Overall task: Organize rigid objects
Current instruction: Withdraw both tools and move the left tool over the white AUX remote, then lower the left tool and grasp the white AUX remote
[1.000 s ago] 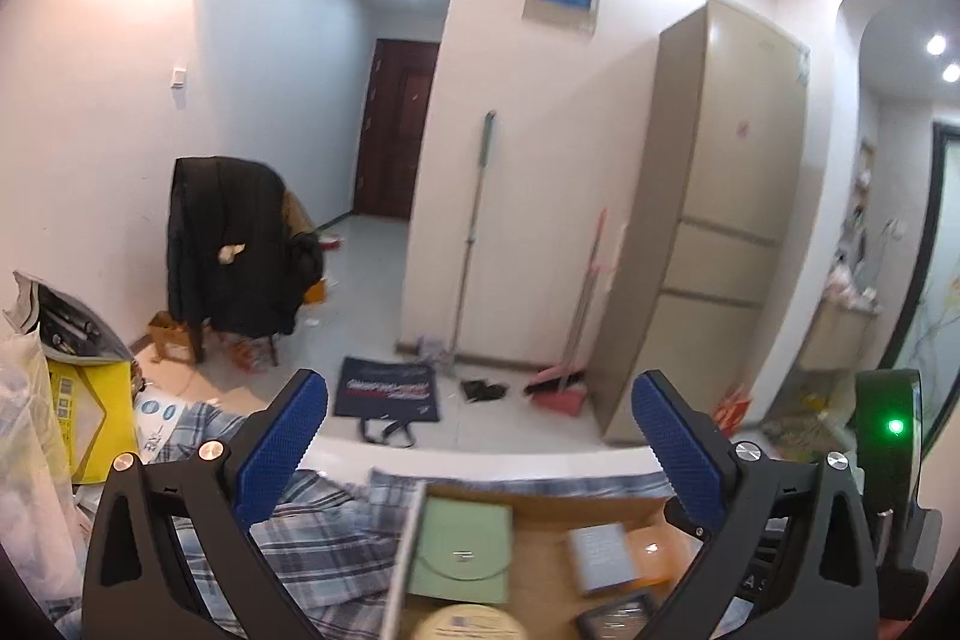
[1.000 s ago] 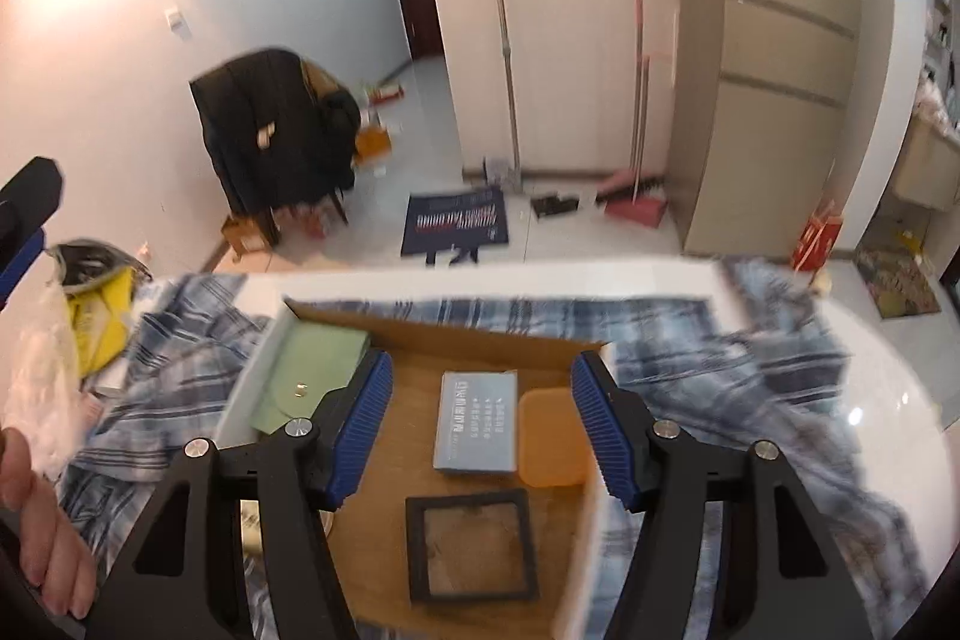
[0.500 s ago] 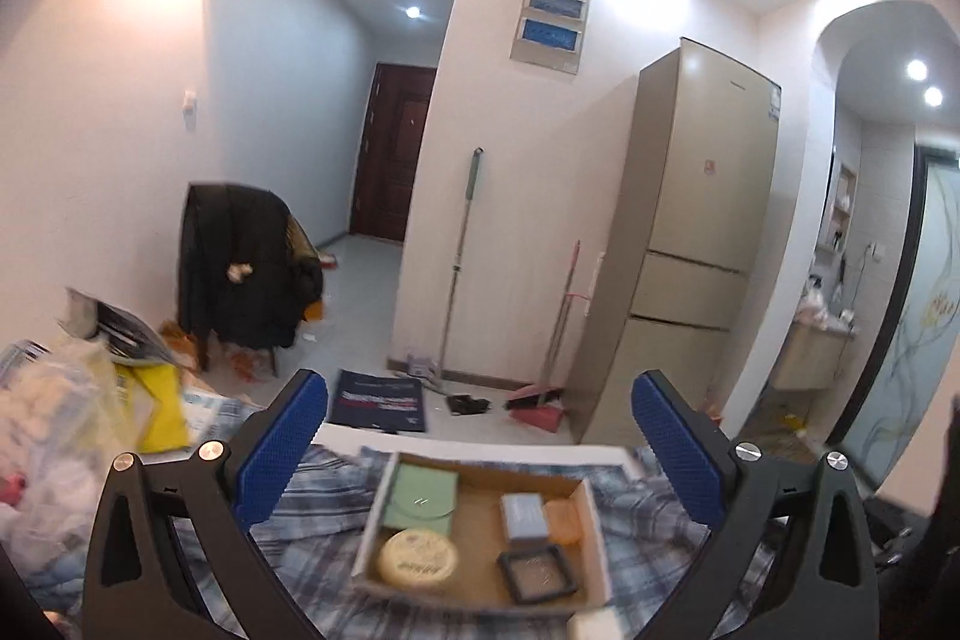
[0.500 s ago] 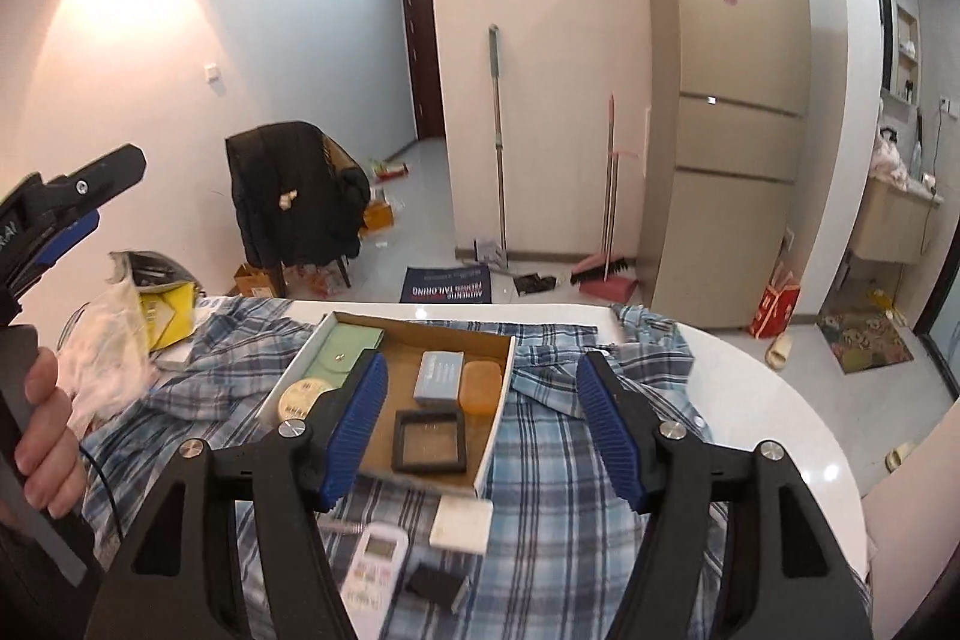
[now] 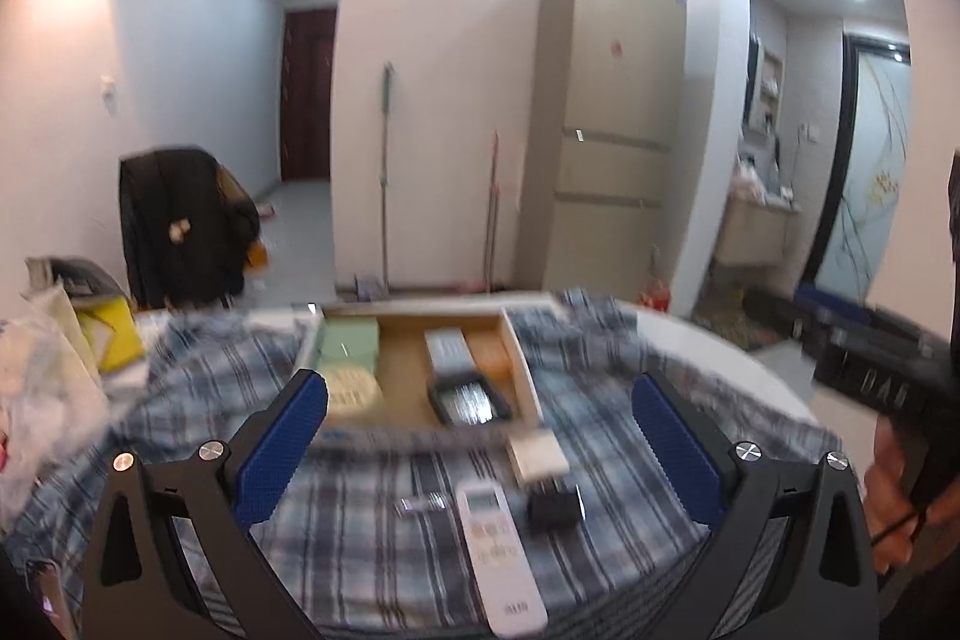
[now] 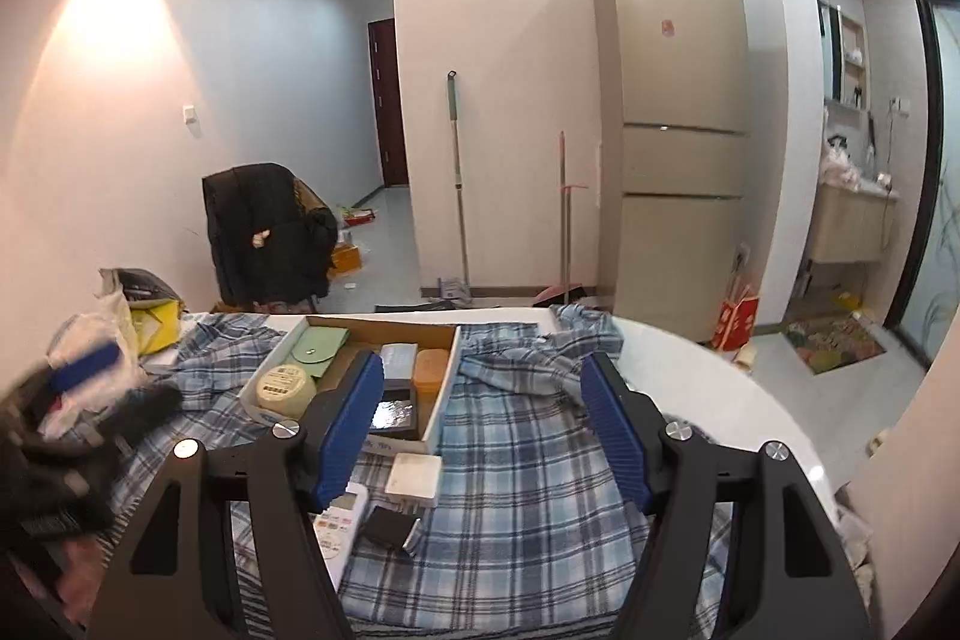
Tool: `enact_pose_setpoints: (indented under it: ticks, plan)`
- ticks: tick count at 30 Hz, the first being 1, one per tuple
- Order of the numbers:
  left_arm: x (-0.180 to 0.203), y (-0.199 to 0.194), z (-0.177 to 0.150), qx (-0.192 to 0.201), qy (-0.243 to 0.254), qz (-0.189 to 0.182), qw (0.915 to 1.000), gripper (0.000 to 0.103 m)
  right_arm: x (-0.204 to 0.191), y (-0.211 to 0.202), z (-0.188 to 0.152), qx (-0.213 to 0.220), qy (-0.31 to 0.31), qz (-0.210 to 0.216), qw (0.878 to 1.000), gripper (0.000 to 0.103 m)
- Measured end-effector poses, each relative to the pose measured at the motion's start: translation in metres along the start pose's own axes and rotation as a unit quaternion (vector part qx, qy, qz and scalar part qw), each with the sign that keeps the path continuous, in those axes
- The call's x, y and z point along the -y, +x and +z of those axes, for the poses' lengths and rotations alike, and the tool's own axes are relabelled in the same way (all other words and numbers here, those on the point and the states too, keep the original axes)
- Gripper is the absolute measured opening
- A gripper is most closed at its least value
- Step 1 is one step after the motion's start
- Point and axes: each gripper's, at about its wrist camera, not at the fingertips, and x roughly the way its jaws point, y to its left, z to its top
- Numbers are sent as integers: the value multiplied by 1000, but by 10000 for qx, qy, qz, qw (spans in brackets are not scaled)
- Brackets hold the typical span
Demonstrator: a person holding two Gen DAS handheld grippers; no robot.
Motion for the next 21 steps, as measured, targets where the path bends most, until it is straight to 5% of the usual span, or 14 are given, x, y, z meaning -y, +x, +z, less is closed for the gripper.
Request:
enact_pose_setpoints:
  ticks: [6, 11, 12, 16, 21]
  plan:
    - [2, 53, -22, -1112, -153, 124, 9936, 98, 4, 13, -11, -6, -18, -149, 9999, 67]
    - [-7, 95, -53, -2208, -433, -199, 9742, 85, 9, 28, -19, -227, -19, -50, 9997, 67]
    - [-6, 104, -59, -2428, -441, -223, 9688, 73, 10, 31, -20, -275, -23, -43, 9996, 67]
    - [2, 119, -69, -2794, -196, -162, 9598, 68, 13, 39, -23, -403, 4, -16, 9992, 67]
    - [-8, 138, -73, -3250, -617, -115, 9436, 68, 17, 48, -31, -556, 54, -33, 9984, 67]
